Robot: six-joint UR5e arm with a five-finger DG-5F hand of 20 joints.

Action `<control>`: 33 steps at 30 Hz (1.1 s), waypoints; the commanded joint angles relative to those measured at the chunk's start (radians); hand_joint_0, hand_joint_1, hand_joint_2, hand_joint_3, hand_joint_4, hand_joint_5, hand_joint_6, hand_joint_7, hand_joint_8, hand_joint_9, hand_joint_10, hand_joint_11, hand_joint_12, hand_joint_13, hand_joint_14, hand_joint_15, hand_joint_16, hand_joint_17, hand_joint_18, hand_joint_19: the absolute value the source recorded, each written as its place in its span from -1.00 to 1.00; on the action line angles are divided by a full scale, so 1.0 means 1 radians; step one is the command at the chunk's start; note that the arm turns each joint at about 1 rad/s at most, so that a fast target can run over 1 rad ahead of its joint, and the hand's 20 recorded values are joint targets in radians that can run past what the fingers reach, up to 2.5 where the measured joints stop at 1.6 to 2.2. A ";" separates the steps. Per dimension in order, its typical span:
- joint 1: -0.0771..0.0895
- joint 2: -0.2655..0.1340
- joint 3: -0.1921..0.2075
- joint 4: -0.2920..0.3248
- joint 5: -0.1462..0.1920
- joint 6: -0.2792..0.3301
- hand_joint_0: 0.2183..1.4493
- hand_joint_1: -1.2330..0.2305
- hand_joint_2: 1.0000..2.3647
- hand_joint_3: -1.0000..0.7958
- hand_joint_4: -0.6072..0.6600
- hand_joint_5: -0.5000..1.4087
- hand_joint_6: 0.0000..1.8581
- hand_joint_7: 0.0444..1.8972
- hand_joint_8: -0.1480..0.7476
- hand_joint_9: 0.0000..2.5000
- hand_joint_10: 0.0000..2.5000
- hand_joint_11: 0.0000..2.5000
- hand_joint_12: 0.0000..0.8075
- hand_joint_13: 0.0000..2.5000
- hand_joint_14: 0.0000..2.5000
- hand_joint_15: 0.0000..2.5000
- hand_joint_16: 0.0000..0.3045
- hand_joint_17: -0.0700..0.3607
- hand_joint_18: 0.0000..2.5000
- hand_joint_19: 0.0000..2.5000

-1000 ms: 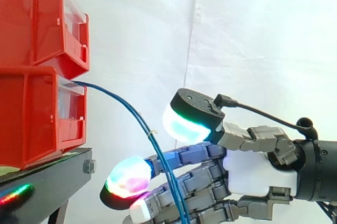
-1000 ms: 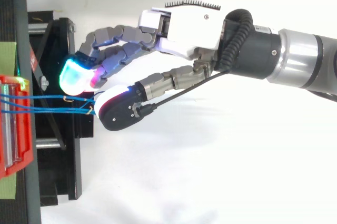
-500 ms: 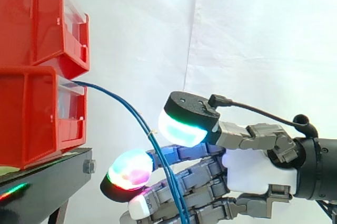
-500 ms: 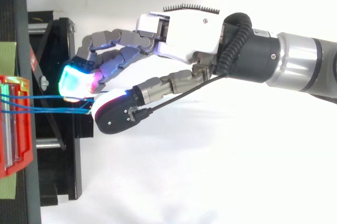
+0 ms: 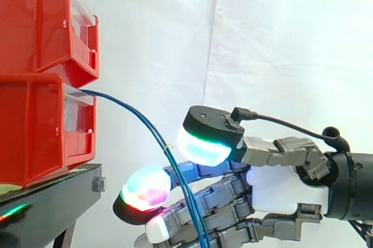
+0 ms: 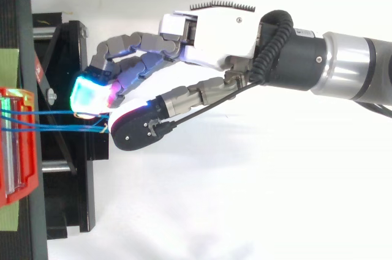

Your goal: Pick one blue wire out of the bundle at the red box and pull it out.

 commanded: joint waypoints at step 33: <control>0.005 0.032 -0.001 -0.053 -0.067 -0.052 -0.34 -0.21 -0.98 -0.24 0.50 -0.66 -0.29 0.02 0.11 -0.54 -1.00 -0.79 0.03 -0.60 -0.99 -0.83 -0.66 -0.13 -0.56 -0.71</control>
